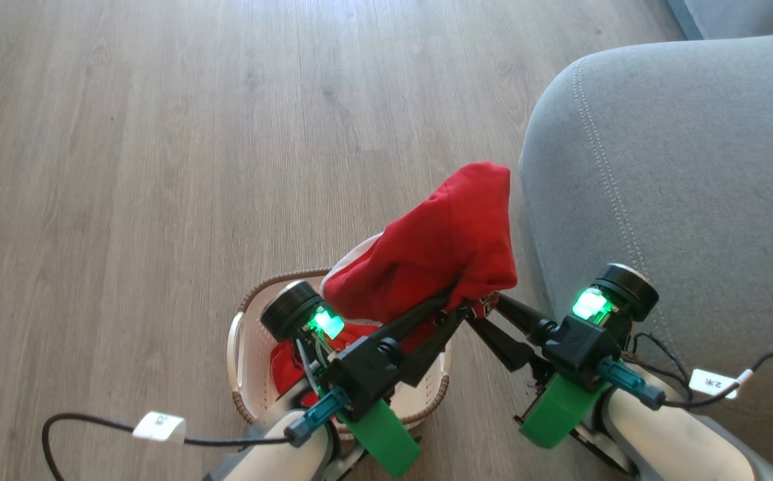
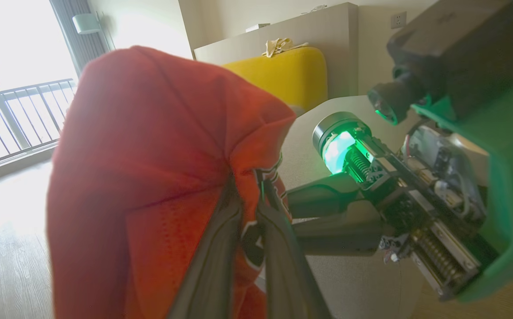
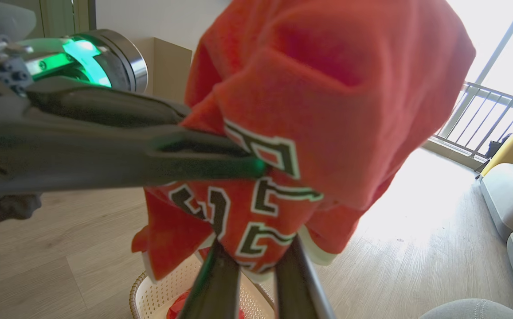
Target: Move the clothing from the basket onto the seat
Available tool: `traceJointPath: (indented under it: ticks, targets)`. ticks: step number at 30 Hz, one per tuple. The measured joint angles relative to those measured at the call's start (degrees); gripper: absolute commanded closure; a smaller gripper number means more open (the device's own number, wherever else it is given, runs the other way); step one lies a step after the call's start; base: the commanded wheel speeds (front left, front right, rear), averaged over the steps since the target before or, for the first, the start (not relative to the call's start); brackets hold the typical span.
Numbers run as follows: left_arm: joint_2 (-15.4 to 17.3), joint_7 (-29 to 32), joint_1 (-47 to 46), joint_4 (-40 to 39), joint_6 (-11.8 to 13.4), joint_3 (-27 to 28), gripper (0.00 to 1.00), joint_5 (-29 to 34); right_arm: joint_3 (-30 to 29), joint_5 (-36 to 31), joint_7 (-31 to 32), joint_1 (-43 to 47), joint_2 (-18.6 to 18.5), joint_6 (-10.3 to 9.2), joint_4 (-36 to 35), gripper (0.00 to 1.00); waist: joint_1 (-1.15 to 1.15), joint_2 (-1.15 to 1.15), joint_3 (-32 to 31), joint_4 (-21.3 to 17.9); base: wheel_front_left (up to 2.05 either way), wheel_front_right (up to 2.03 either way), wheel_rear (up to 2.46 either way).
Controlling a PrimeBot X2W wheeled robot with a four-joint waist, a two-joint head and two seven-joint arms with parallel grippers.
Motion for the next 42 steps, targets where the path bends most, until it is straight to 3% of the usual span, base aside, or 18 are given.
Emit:
traceJointPath:
  ticks: [3, 6, 7, 9, 10, 25, 30, 42]
  targets:
    - [-0.01, 0.00, 0.02, -0.03, 0.00, 0.14, 1.00, 0.01, -0.36, 0.21, 0.00, 0.27, 0.21, 0.00, -0.07, 1.00, 0.00, 0.00, -0.25, -0.10, 0.00, 0.00, 0.00]
    - [-0.02, 0.01, 0.16, -0.11, 0.00, 0.33, 0.55, 0.26, -0.65, 0.20, 0.00, 0.69, 0.35, 0.00, -0.16, 1.00, 0.00, 0.00, -0.46, -0.25, 0.00, 0.00, 0.00]
    - [-0.02, 0.01, 0.20, -0.16, 0.00, 0.32, 0.45, 0.32, -0.75, 0.19, 0.00, 0.72, 0.38, 0.00, -0.21, 1.00, 0.00, 0.00, -0.52, -0.30, 0.00, 0.00, 0.00]
    - [-0.10, 0.01, 0.25, -0.65, -0.01, 0.51, 0.09, 0.78, -1.46, 0.03, 0.00, 0.72, 0.52, 0.00, -0.47, 1.00, 0.00, 0.00, -0.61, -0.37, 0.00, 0.00, 0.00]
    - [-0.19, 0.01, 0.32, -0.82, -0.02, 0.78, 0.00, 0.76, -2.16, -0.16, 0.00, 0.72, 0.67, 0.00, -0.67, 1.00, 0.00, 0.00, -0.64, -0.42, 0.00, 0.00, 0.00]
    - [-0.65, 0.04, 1.47, 0.16, 0.08, 5.91, 0.00, 2.36, -18.05, -4.04, -0.01, 2.81, 3.67, 0.01, -2.26, 1.00, 0.00, 0.00, -0.28, -0.28, 0.00, 0.00, 0.00]
    - [-0.74, 0.05, 2.24, 1.20, 1.30, 8.04, 0.00, 2.79, -23.76, -4.97, -0.01, 4.33, 4.45, 0.00, -2.22, 1.00, 0.00, 0.00, -0.49, -0.18, 0.00, 0.00, 0.00]
    - [-0.19, 0.07, 5.01, 6.12, 1.52, 10.25, 0.00, 2.79, -36.88, -8.06, -0.01, 7.96, 9.18, 0.00, 0.08, 1.00, 0.00, 0.00, -0.25, -0.68, 0.00, 0.00, 0.00]
